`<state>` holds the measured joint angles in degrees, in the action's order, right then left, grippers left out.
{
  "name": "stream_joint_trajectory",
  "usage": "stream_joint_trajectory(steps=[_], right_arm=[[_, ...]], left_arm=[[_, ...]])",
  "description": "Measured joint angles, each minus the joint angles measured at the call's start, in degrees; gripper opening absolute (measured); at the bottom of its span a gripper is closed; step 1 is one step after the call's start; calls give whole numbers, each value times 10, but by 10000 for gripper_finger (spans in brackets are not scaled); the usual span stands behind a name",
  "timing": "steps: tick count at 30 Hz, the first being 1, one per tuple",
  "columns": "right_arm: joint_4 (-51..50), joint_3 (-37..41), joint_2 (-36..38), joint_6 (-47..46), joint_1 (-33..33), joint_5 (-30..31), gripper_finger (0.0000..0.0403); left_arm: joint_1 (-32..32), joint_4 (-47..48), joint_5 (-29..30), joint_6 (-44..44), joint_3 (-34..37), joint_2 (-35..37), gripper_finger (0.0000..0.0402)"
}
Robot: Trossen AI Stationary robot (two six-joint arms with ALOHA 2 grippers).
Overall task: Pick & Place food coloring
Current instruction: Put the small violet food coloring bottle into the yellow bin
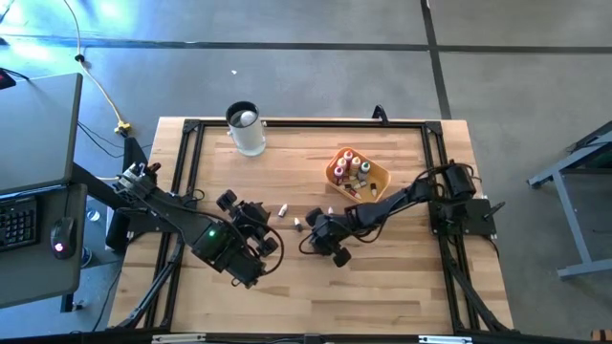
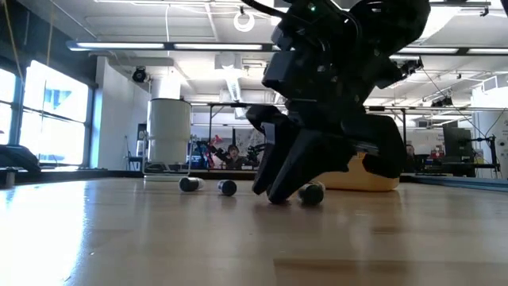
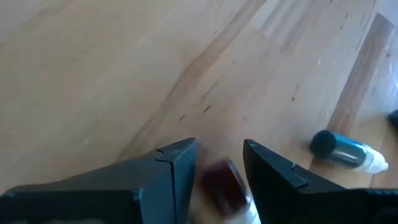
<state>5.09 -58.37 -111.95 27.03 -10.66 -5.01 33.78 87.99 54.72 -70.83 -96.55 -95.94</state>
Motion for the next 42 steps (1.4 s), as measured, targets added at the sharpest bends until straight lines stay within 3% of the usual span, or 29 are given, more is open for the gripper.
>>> stream_joint_trajectory(steps=[11,17,28,42], right_arm=[[0,-2,-20,0,6,2,129],[-14,-1,-6,-19,5,37,129],[-134,1,43,-24,0,68,129],[-217,1,67,53,-18,129,129]], left_arm=[[0,0,0,0,0,0,142],[0,0,0,0,0,0,142],[0,0,-1,0,0,0,142],[0,-1,-1,0,0,0,142]])
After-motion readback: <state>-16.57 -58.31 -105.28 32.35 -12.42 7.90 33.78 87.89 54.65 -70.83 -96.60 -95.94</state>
